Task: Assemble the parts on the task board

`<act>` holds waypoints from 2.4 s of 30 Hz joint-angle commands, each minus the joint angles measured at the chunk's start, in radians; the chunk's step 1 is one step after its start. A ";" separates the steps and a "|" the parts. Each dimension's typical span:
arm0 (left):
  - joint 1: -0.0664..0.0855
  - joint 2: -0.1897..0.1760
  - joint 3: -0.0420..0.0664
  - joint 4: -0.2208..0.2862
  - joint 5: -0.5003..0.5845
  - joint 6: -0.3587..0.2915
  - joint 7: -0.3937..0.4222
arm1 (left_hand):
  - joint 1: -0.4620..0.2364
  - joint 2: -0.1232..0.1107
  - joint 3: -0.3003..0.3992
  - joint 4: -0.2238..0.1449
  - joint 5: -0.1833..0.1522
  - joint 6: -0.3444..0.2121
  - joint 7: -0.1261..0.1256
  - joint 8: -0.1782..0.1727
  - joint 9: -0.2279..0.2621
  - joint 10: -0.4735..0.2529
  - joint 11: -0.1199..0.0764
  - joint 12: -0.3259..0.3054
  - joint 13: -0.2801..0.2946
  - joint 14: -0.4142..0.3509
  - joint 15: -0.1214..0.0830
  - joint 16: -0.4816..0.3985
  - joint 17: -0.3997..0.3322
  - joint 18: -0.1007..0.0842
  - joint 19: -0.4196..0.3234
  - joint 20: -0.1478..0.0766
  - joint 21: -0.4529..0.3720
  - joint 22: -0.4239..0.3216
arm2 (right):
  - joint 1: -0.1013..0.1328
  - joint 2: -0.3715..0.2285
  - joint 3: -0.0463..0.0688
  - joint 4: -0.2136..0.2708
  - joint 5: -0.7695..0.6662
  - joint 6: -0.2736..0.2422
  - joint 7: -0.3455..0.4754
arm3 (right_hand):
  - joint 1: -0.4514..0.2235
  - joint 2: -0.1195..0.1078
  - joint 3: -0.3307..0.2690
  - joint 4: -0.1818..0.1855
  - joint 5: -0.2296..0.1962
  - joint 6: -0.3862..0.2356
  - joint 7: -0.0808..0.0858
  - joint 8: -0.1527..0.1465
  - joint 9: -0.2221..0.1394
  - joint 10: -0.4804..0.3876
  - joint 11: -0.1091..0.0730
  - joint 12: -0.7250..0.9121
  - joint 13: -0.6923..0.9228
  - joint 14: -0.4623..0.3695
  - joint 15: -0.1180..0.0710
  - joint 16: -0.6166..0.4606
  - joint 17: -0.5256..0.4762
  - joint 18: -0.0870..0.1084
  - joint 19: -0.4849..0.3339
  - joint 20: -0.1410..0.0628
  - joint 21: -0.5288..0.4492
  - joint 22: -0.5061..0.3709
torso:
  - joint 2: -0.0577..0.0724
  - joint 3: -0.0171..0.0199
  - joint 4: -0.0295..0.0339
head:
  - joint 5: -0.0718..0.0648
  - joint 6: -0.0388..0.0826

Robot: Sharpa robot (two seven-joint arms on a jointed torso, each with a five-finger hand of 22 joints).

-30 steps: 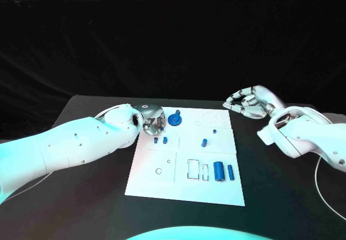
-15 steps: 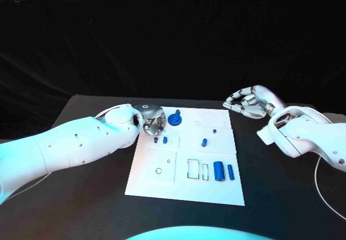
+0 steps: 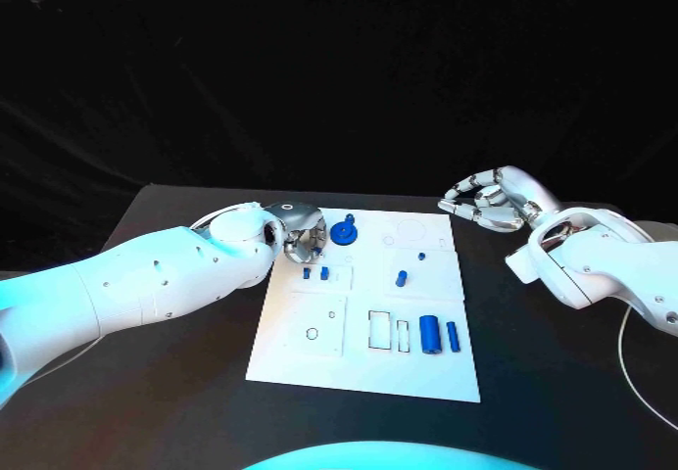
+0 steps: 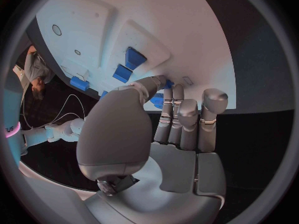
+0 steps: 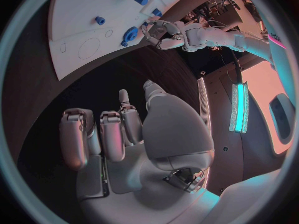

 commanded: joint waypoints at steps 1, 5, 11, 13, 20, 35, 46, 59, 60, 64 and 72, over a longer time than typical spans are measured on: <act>-0.028 -0.006 -0.021 -0.019 -0.026 0.102 -0.034 | 0.017 0.012 0.016 -0.006 0.000 0.015 0.002 0.009 0.005 0.002 -0.008 0.009 0.003 0.007 -0.004 0.005 0.007 0.003 0.007 -0.002 0.006 0.006 | 0.000 0.000 0.000 0.002 -0.012 0.005 0.001 | 0.003 0.005 0.001 -0.001 -0.003 0.001 -0.008 0.004 0.002 0.002 -0.006 -0.002 0.082 0.069 -0.007 -0.005 0.100 0.006 0.042 -0.006 -0.003 0.197 | 0.000 0.0003 -0.0004 | -0.002 0.000; -0.029 -0.007 -0.021 -0.018 -0.027 0.099 -0.026 | 0.044 0.021 0.062 -0.025 0.004 0.026 0.004 0.015 0.015 0.015 -0.017 0.020 0.001 0.014 -0.013 0.011 0.024 0.001 0.012 -0.011 0.018 0.019 | 0.000 0.000 0.000 0.002 -0.012 0.005 0.001 | 0.003 0.005 0.001 -0.001 -0.003 0.001 -0.008 0.004 0.002 0.002 -0.006 -0.002 0.082 0.069 -0.007 -0.005 0.100 0.006 0.042 -0.006 -0.003 0.197 | 0.000 0.0000 -0.0005 | -0.001 0.001; -0.030 -0.008 -0.021 -0.017 -0.027 0.082 -0.013 | 0.039 0.014 0.102 -0.036 0.008 0.039 0.004 0.023 0.027 0.030 -0.022 0.028 -0.001 0.020 -0.018 0.016 0.038 -0.001 0.014 -0.016 0.031 0.033 | 0.000 0.001 0.000 0.002 -0.012 0.003 0.002 | 0.004 0.006 0.001 -0.001 -0.004 0.001 -0.008 0.004 0.001 0.003 -0.006 -0.001 0.083 0.069 -0.007 -0.005 0.099 0.006 0.041 -0.006 -0.004 0.196 | 0.000 0.0002 0.0006 | -0.002 0.000; -0.030 -0.009 -0.021 -0.017 -0.027 0.074 -0.009 | 0.036 0.013 0.108 -0.037 0.008 0.042 0.003 0.024 0.030 0.033 -0.022 0.030 -0.001 0.022 -0.018 0.018 0.044 -0.002 0.016 -0.016 0.035 0.039 | 0.000 0.001 0.000 0.001 -0.013 0.003 0.002 | 0.004 0.006 0.001 -0.001 -0.004 0.001 -0.008 0.004 0.001 0.003 -0.006 -0.001 0.083 0.069 -0.007 -0.005 0.099 0.006 0.041 -0.006 -0.004 0.196 | 0.000 0.0003 0.0006 | -0.003 0.001; -0.031 -0.017 -0.021 -0.007 -0.023 0.048 0.000 | 0.030 0.008 0.114 -0.038 0.008 0.044 0.004 0.026 0.034 0.036 -0.023 0.032 -0.002 0.026 -0.019 0.021 0.052 -0.003 0.018 -0.017 0.039 0.044 | 0.000 0.001 0.000 0.001 -0.013 0.000 0.003 | 0.004 0.006 0.001 0.000 -0.005 0.001 -0.008 0.005 0.001 0.002 -0.006 -0.001 0.082 0.069 -0.007 -0.005 0.098 0.006 0.042 -0.006 -0.004 0.196 | -0.001 0.0000 0.0005 | -0.001 0.003; -0.030 -0.059 -0.011 0.048 -0.007 0.007 0.007 | 0.018 0.003 0.119 -0.035 0.006 0.044 0.004 0.027 0.040 0.034 -0.021 0.031 -0.003 0.027 -0.018 0.021 0.053 -0.002 0.016 -0.017 0.040 0.043 | -0.001 0.001 0.000 0.001 -0.013 -0.002 0.004 | 0.004 0.007 0.001 -0.001 -0.006 0.001 -0.008 0.005 0.001 0.002 -0.006 -0.001 0.082 0.069 -0.007 -0.005 0.099 0.006 0.042 -0.006 -0.004 0.196 | -0.001 0.0003 0.0008 | 0.002 0.011; -0.030 -0.074 -0.006 0.075 -0.001 -0.018 0.009 | 0.014 0.002 0.121 -0.034 0.006 0.045 0.004 0.029 0.042 0.034 -0.021 0.031 -0.004 0.028 -0.017 0.021 0.055 -0.002 0.016 -0.017 0.040 0.044 | -0.001 0.000 0.000 0.001 -0.013 -0.001 0.005 | 0.004 0.007 0.001 0.000 -0.008 0.000 -0.008 0.005 0.001 0.002 -0.006 -0.002 0.082 0.069 -0.007 -0.005 0.099 0.006 0.042 -0.006 -0.004 0.196 | 0.000 0.0001 0.0002 | 0.002 0.011; -0.028 -0.099 0.018 0.116 0.008 -0.049 0.005 | 0.006 -0.002 0.128 -0.032 0.006 0.049 0.005 0.033 0.051 0.024 -0.016 0.027 -0.007 0.028 -0.014 0.022 0.063 0.000 0.006 -0.016 0.032 0.032 | -0.001 0.000 0.000 0.001 -0.013 -0.001 0.005 | 0.003 0.006 0.000 0.000 -0.011 0.000 -0.008 0.005 0.001 0.002 -0.006 -0.002 0.081 0.069 -0.007 -0.005 0.098 0.006 0.042 -0.006 -0.004 0.197 | 0.000 0.0002 -0.0003 | 0.003 0.014; -0.028 -0.100 0.019 0.117 0.008 -0.051 0.005 | 0.004 -0.003 0.129 -0.031 0.005 0.049 0.006 0.034 0.052 0.021 -0.014 0.025 -0.008 0.029 -0.013 0.023 0.067 0.001 0.004 -0.016 0.029 0.029 | -0.001 0.000 0.000 0.001 -0.013 -0.001 0.005 | 0.003 0.006 0.000 0.000 -0.012 0.000 -0.008 0.006 0.001 0.002 -0.006 -0.002 0.081 0.069 -0.007 -0.006 0.098 0.006 0.042 -0.006 -0.003 0.197 | 0.000 0.0000 -0.0003 | 0.003 0.015; -0.028 -0.102 0.021 0.122 0.010 -0.063 0.004 | 0.001 -0.006 0.133 -0.031 0.006 0.049 0.007 0.035 0.057 0.012 -0.011 0.021 -0.010 0.028 -0.010 0.024 0.074 0.002 0.000 -0.014 0.026 0.025 | -0.001 0.000 0.000 0.001 -0.013 -0.002 0.006 | 0.003 0.006 0.000 0.000 -0.012 0.000 -0.008 0.006 0.001 0.002 -0.006 -0.002 0.081 0.069 -0.007 -0.006 0.098 0.006 0.042 -0.006 -0.003 0.197 | 0.000 0.0000 -0.0005 | 0.003 0.015; -0.028 -0.106 0.030 0.135 0.013 -0.075 0.003 | -0.002 -0.007 0.134 -0.030 0.005 0.050 0.008 0.036 0.059 0.008 -0.009 0.019 -0.011 0.027 -0.009 0.024 0.074 0.002 -0.002 -0.012 0.025 0.023 | -0.001 0.000 0.000 0.002 -0.013 -0.002 0.006 | 0.003 0.006 0.000 0.000 -0.012 0.000 -0.008 0.006 0.001 0.002 -0.006 -0.002 0.081 0.069 -0.007 -0.006 0.098 0.006 0.042 -0.006 -0.003 0.197 | 0.000 0.0004 -0.0006 | 0.002 0.014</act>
